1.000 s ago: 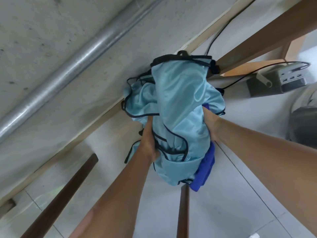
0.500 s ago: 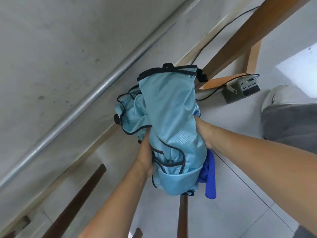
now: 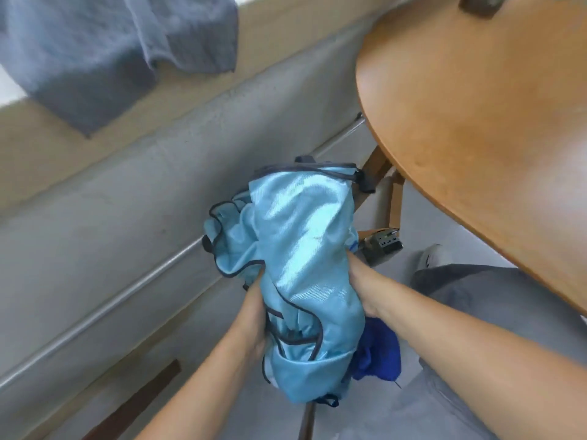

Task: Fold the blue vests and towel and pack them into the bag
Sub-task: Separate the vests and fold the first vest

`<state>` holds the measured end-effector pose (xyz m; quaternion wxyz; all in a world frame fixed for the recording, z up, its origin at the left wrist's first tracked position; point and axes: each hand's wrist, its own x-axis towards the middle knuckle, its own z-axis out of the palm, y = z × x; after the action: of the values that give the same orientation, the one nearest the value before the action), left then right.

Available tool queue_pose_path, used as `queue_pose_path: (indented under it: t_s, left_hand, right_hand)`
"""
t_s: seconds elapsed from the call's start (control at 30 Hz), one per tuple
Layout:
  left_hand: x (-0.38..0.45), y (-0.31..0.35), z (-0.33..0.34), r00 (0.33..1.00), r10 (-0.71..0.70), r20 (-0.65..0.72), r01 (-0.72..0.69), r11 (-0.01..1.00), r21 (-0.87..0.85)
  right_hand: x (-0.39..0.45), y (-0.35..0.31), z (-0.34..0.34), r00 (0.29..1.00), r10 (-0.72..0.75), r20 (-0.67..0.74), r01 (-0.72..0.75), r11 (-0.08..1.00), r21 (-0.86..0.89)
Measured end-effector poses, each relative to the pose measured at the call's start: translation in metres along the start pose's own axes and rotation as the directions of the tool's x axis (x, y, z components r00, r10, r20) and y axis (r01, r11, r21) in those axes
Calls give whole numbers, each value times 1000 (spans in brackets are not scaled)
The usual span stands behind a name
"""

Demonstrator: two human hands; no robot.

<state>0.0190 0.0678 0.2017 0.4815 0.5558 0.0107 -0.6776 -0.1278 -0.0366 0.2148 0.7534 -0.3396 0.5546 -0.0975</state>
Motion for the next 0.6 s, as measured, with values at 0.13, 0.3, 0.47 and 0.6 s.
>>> queue_pose_path:
  t_s: [0.13,0.3,0.47,0.6]
  left_hand:
    - [-41,12,16,996,41,78,-42,999,1]
    - [-92,35,37,977,200,81,-202,979,27]
    - [-154,58,54,931,336,141,-343,939,25]
    - [-193,84,67,884,429,187,-438,899,9]
  right_hand:
    - [-52,-21,6,996,-86,6,86,996,29]
    - [-126,-52,23,971,-235,44,236,971,-29]
    - [-194,-75,46,933,-359,1,359,933,-16]
    - [-244,-101,60,894,-447,-18,445,893,-62]
